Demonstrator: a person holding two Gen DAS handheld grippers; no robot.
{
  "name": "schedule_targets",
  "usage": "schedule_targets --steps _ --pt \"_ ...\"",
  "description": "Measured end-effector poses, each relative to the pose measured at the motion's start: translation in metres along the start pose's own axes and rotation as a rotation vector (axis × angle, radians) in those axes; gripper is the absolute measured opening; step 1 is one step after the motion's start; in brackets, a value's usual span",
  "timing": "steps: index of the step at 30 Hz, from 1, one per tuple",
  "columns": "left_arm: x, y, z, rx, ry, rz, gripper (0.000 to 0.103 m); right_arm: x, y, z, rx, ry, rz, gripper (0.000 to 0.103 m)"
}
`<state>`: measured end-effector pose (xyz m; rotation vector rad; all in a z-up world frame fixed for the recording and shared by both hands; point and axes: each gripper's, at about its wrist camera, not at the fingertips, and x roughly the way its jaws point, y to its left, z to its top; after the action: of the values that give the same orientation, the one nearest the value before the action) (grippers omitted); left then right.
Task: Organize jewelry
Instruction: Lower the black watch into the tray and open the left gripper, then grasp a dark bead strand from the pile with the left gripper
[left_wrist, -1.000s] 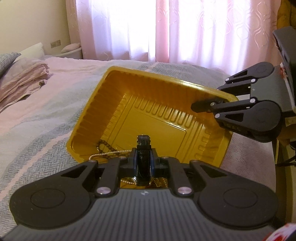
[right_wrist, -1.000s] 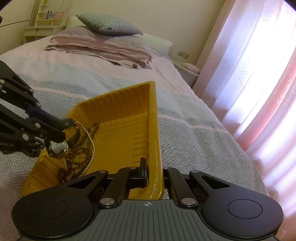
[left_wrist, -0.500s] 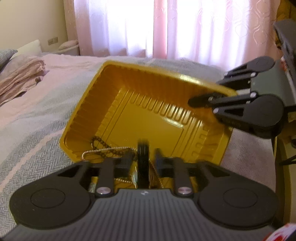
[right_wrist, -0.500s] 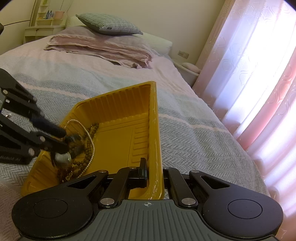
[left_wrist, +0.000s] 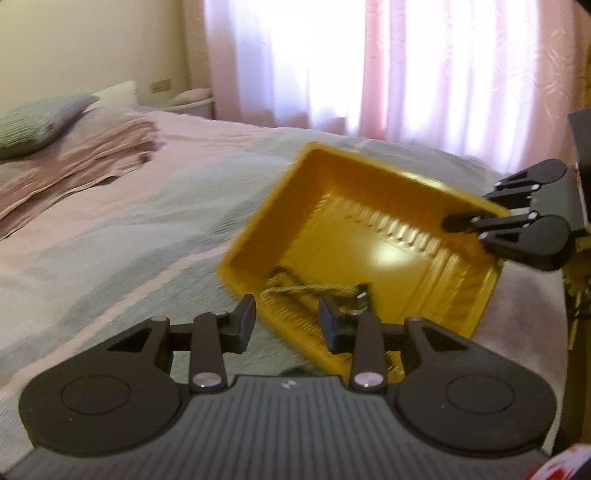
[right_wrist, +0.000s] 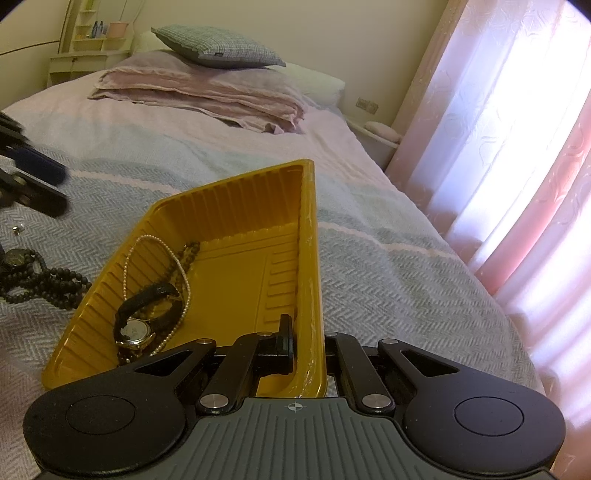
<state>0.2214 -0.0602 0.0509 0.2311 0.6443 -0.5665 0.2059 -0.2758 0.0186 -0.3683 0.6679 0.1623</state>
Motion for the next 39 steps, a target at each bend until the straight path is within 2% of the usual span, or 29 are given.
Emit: schedule_targets --steps 7,12,17,25,32,34,35,39 --pt "-0.037 0.053 -0.041 -0.082 0.035 0.12 0.035 -0.002 0.002 -0.001 -0.002 -0.001 -0.003 0.004" --pt "-0.058 0.073 -0.071 -0.101 0.066 0.186 0.035 -0.002 0.002 -0.002 -0.003 0.0 -0.004 0.004" --pt "-0.067 0.077 -0.102 -0.118 0.11 0.205 0.035 -0.002 0.003 -0.002 -0.007 0.001 -0.005 0.004" --pt "-0.051 0.072 -0.143 -0.178 0.187 0.208 0.034 -0.001 0.003 -0.003 -0.006 0.004 -0.008 0.004" --pt "-0.031 0.066 -0.16 -0.163 0.258 0.224 0.021 -0.001 0.002 -0.003 -0.004 0.005 -0.008 0.004" --pt "-0.03 0.065 -0.161 -0.164 0.261 0.227 0.013 -0.001 0.002 -0.003 -0.003 0.006 -0.008 0.004" --pt "-0.031 0.065 -0.161 -0.163 0.267 0.226 0.006 -0.001 0.002 -0.003 -0.004 0.005 -0.008 0.004" --pt "-0.042 0.066 -0.156 -0.149 0.242 0.23 0.006 -0.001 0.002 -0.003 -0.003 0.005 -0.008 0.004"
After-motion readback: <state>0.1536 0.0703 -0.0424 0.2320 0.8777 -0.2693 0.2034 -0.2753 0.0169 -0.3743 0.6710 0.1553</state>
